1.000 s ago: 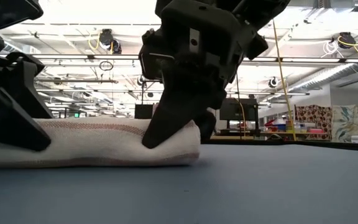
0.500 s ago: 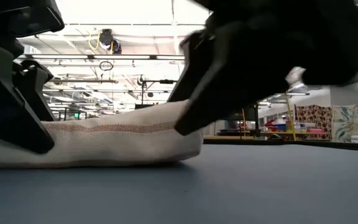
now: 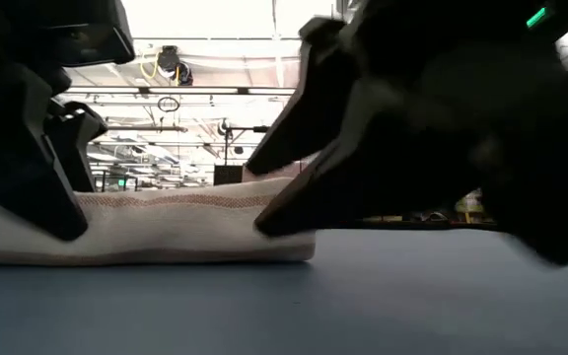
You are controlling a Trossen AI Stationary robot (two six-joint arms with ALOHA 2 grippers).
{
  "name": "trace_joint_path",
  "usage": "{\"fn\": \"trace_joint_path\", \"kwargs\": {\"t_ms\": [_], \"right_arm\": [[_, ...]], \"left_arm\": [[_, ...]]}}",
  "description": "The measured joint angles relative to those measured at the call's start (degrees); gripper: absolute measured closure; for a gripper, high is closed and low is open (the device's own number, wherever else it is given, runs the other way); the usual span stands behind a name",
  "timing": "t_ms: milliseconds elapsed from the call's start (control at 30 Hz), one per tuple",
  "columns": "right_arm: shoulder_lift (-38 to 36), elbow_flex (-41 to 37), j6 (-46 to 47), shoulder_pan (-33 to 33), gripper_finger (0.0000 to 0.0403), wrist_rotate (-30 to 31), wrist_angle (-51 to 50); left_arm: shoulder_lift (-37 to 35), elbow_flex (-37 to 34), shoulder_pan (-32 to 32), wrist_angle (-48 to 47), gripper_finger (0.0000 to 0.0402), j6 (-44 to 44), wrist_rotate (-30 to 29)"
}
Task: Roll towel
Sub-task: Roll the white towel
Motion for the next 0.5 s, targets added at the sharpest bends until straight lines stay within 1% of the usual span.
{"fn": "trace_joint_path", "kwargs": {"t_ms": [133,267,300,367,500], "right_arm": [[0.77,0.0,2.7,-1.72,0.015,0.13,0.03],[0.77,0.02,5.82,-3.02,0.015,-0.09,-0.01],[0.77,0.02,6.79,-3.51,0.0151,-1.24,-0.39],[0.73,0.06,8.92,-4.92,0.016,-5.52,-1.38],[0.7,0.13,14.52,-7.18,0.0197,-12.37,-3.23]], "left_arm": [[0.02,-0.02,1.1,0.27,0.0257,0.15,1.98],[0.03,-0.02,1.41,0.48,0.0257,0.86,2.5],[-0.13,-0.02,1.41,0.5,0.0257,1.11,2.5],[-0.48,-0.02,1.42,0.46,0.0257,1.14,2.5],[-1.17,-0.1,1.46,0.44,0.0257,1.14,2.46]]}}
